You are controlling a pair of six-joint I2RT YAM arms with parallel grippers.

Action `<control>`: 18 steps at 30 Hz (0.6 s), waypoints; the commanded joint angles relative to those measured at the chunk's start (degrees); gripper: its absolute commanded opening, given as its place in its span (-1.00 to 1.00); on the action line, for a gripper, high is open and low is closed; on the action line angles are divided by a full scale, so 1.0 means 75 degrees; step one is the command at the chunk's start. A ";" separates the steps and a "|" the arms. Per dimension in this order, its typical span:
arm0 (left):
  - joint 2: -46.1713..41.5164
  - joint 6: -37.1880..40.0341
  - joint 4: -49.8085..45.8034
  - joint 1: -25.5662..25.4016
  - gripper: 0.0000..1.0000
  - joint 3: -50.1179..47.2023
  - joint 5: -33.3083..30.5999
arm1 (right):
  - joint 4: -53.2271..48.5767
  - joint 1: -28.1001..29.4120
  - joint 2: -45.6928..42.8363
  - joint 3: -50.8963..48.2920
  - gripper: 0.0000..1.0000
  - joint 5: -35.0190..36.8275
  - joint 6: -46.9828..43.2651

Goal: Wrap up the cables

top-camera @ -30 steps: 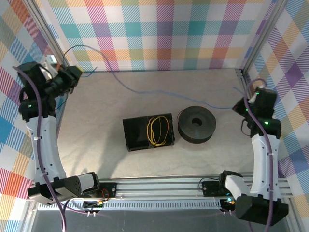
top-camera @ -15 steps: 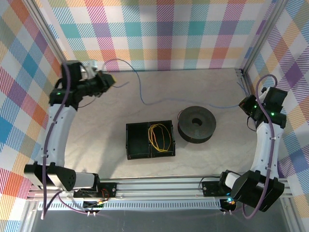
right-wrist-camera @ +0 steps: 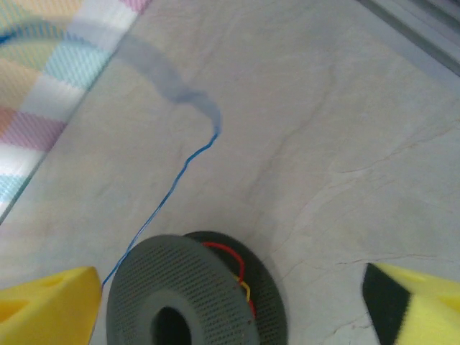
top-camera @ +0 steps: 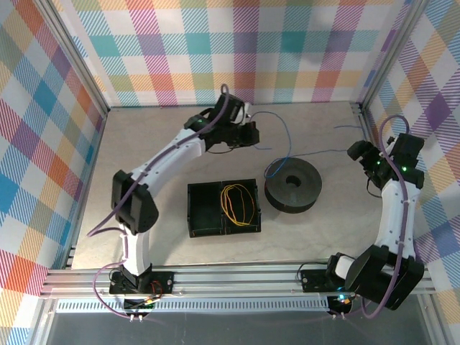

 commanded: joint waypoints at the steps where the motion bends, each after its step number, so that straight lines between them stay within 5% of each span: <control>1: 0.0391 -0.0133 0.0361 0.0063 -1.00 0.0848 -0.0379 | -0.0411 -0.0034 -0.0491 0.0219 0.98 -0.0919 -0.0146; 6: 0.0817 -0.0120 0.0267 0.0184 -1.00 0.1543 -0.1044 | -0.0762 -0.0040 -0.0816 0.0069 0.98 -0.0389 -0.0328; 9: 0.0822 -0.0149 0.0259 0.0301 -1.00 0.1720 -0.1249 | -0.0612 0.0091 -0.0856 -0.0036 0.94 -0.1622 -0.0261; 18: 0.0757 -0.0085 0.0335 0.0657 -1.00 0.1776 -0.1212 | -0.0404 0.4857 -0.0795 -0.0917 0.79 -0.1540 -0.0084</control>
